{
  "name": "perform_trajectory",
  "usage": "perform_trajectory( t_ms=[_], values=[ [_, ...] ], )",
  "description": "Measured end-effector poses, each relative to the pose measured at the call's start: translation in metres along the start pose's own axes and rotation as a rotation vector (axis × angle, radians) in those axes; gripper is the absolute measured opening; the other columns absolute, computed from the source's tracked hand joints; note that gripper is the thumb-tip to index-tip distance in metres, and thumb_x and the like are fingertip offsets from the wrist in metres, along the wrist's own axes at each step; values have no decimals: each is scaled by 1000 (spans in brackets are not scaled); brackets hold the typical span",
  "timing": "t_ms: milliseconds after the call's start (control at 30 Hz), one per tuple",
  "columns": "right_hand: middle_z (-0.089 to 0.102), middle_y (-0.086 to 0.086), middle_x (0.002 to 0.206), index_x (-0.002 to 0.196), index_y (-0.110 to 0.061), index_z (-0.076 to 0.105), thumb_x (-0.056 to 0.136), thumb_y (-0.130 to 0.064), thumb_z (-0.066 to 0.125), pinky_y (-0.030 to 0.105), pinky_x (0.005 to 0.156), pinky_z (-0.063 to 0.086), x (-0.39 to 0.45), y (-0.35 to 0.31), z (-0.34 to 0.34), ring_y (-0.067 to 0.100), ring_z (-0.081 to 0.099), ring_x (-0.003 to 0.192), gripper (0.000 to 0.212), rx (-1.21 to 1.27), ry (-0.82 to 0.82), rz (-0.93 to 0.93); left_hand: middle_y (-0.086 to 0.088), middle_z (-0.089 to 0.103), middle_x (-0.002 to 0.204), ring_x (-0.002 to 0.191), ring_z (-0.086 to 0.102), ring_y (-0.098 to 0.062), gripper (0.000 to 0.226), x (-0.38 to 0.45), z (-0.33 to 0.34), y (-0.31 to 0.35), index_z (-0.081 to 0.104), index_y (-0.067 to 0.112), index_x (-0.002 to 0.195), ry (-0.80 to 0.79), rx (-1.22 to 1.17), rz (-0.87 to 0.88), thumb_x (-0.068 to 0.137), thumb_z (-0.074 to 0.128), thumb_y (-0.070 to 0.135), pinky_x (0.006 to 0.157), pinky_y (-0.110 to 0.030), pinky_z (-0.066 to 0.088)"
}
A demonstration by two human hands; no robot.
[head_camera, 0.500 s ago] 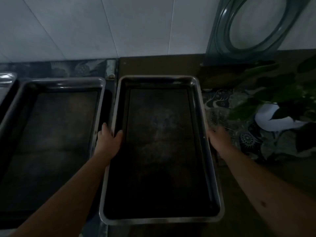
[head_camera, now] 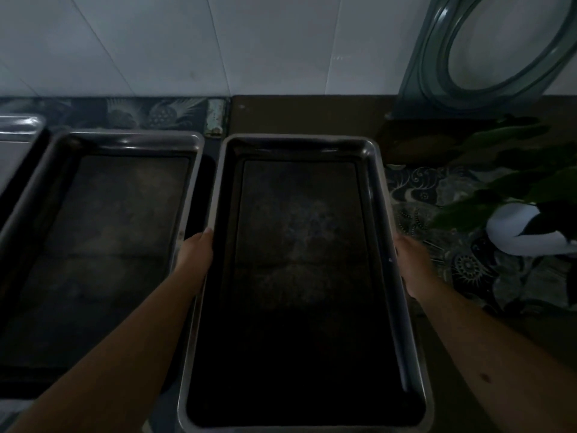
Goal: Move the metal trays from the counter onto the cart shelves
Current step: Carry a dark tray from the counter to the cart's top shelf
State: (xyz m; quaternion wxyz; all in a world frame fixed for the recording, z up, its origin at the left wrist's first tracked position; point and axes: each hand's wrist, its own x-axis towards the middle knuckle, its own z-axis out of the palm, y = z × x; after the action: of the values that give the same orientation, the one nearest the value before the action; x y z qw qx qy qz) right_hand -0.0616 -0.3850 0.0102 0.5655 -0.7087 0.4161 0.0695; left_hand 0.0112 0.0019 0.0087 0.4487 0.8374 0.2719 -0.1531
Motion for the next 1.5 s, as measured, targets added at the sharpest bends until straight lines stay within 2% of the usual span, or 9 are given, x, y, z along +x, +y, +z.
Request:
perform_trajectory(
  t_ms=[100, 200, 300, 467, 733, 933, 1133, 1267, 1500],
  values=[
    [62, 13, 86, 81, -16, 65, 94, -32, 52, 33, 64, 44, -14, -6, -11, 28, 60, 79, 24, 4, -20, 32, -14, 63, 84, 79, 61, -31, 37, -18, -15, -1, 58, 11, 78, -37, 44, 91, 102, 35, 28, 63, -34, 44],
    [65, 13, 77, 78, -15, 67, 93, -36, 52, 31, 58, 46, -32, -17, -23, 28, 63, 69, 30, -23, -28, -32, -12, 66, 83, 80, 63, -29, 41, -39, -34, 0, 66, 7, 85, -16, -53, 87, 101, 42, 35, 72, -34, 50],
    [69, 11, 75, 74, -20, 70, 92, -37, 51, 28, 54, 49, -51, -30, -26, 26, 67, 66, 31, -57, -16, -132, -9, 67, 79, 75, 64, -25, 43, -56, -51, 0, 68, 10, 80, 22, -79, 129, 100, 44, 39, 63, -25, 48],
    [65, 25, 90, 91, -5, 66, 92, -37, 48, 38, 69, 48, -77, -30, -24, 39, 64, 82, 37, -111, -22, -204, -14, 74, 79, 76, 71, -31, 43, -96, -74, -25, 74, 12, 83, 26, -213, 49, 97, 49, 45, 68, -38, 56],
    [66, 4, 66, 72, -19, 67, 91, -33, 51, 30, 55, 45, -116, -41, 27, 21, 64, 62, 28, -152, -153, -249, -2, 72, 71, 68, 70, -17, 32, -136, -138, -76, 73, 14, 91, 169, -267, 54, 100, 50, 34, 57, -25, 48],
    [59, -5, 77, 73, -30, 56, 94, -31, 49, 22, 60, 43, -178, -46, 116, 8, 54, 66, 22, -308, -400, -479, 3, 74, 72, 60, 69, -9, 28, -208, -210, -178, 74, 22, 86, 388, -395, -94, 96, 54, 38, 54, -24, 47],
    [64, 17, 86, 87, -5, 66, 93, -14, 52, 36, 69, 46, -304, -13, 231, 28, 59, 77, 18, -635, -751, -779, 1, 69, 64, 58, 63, -12, 27, -343, -274, -316, 73, 16, 81, 748, -601, -239, 97, 55, 28, 56, -26, 46],
    [62, 19, 79, 73, -2, 61, 94, -20, 47, 28, 54, 40, -404, 36, 291, 25, 53, 66, 31, -767, -946, -825, -1, 65, 59, 58, 59, -14, 42, -465, -281, -406, 68, 12, 66, 980, -596, -389, 100, 52, 31, 54, -26, 44],
    [60, 9, 95, 90, -16, 59, 97, -29, 47, 34, 82, 40, -539, 125, 348, 21, 53, 90, 19, -886, -1238, -997, -6, 75, 71, 66, 72, -22, 48, -617, -252, -501, 75, 12, 78, 1138, -758, -576, 97, 49, 48, 57, -33, 52]
  ],
)
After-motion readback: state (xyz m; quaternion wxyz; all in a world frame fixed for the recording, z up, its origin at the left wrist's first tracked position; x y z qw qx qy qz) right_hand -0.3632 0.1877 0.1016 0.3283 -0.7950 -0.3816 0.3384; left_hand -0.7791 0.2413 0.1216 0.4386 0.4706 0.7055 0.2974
